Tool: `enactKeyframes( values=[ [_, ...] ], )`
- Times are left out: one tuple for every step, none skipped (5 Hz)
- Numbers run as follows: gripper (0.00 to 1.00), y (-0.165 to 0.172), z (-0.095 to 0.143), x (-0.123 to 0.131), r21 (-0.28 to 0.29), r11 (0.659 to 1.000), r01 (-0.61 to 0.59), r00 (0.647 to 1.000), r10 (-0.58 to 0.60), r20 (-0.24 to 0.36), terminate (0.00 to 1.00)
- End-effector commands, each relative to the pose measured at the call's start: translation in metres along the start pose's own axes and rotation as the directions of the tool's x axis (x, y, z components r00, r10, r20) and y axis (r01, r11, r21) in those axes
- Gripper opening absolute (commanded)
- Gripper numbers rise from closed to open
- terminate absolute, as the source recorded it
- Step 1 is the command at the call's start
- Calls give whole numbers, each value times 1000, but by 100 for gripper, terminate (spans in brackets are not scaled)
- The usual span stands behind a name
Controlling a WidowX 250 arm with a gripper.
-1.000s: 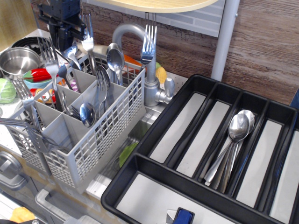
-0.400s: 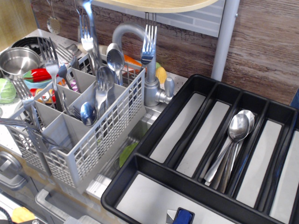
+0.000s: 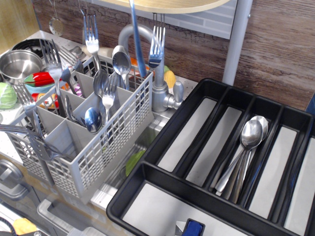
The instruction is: Put big spoon from basket to tray
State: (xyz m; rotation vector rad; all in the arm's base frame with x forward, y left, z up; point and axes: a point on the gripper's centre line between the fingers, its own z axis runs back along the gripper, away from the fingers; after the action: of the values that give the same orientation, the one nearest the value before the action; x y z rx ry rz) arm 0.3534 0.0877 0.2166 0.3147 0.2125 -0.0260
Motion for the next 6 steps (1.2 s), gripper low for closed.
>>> enactKeyframes(
  values=[
    [0,-15,24,4,-73,997,-1,999,4,47,0],
    [0,-33,0,3,-104,993,60,989,-45,139,0],
    [0,-57,-28,-7,-202,978,52,976,-7,216,0],
    [0,-81,-53,-19,-283,959,27,957,57,284,0],
    [0,-100,-59,-19,-338,941,30,942,87,325,0],
    [0,-116,-65,-12,-389,919,58,945,75,319,0]
  ],
)
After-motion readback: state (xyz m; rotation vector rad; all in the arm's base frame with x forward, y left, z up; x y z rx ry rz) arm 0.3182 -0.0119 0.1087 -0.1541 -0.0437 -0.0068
